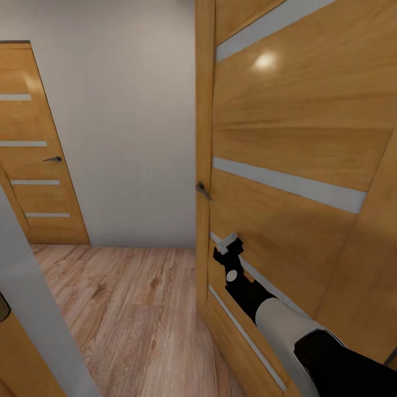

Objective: Move the two storage containers from the living room to the garage. In the garage, place one container on the floor and stack the other container on top of it (either order is fine).

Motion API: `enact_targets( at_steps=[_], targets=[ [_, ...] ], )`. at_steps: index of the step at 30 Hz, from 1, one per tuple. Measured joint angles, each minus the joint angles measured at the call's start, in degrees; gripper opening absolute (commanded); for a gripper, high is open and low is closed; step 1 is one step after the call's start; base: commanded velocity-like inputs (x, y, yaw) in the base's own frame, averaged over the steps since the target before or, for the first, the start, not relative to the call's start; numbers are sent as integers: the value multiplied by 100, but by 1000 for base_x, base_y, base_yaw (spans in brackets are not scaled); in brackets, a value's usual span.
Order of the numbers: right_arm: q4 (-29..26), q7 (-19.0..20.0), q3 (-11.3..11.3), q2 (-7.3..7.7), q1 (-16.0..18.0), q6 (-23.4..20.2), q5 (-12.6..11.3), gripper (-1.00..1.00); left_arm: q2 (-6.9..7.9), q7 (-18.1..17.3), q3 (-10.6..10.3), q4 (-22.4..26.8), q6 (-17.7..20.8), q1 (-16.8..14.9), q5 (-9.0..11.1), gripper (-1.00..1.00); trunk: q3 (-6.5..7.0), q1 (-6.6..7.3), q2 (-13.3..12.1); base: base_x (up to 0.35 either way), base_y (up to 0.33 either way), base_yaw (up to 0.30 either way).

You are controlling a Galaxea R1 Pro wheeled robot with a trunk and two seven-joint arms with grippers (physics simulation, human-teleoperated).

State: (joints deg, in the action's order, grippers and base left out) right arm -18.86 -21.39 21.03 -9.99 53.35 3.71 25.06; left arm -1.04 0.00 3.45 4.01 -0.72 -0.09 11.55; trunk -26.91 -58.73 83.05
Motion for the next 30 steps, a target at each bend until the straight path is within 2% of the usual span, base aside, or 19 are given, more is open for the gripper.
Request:
enact_targets(
  at_steps=[21,25,30],
  targets=[
    [151,-42,72,0,-5,-77,24,100,4,0,7,-1,-1,0,7,100,1,0,0,2,-1,0],
    [154,-37,124,-1,-7,-71,25,100,9,0,7,-3,-1,-2,8,100,1,-1,0,0,-118,0],
    [160,-65,54,0,-6,-62,4,100,9,0,8,-1,-1,0,10,100,1,-1,0,0,-122,0]
  ],
)
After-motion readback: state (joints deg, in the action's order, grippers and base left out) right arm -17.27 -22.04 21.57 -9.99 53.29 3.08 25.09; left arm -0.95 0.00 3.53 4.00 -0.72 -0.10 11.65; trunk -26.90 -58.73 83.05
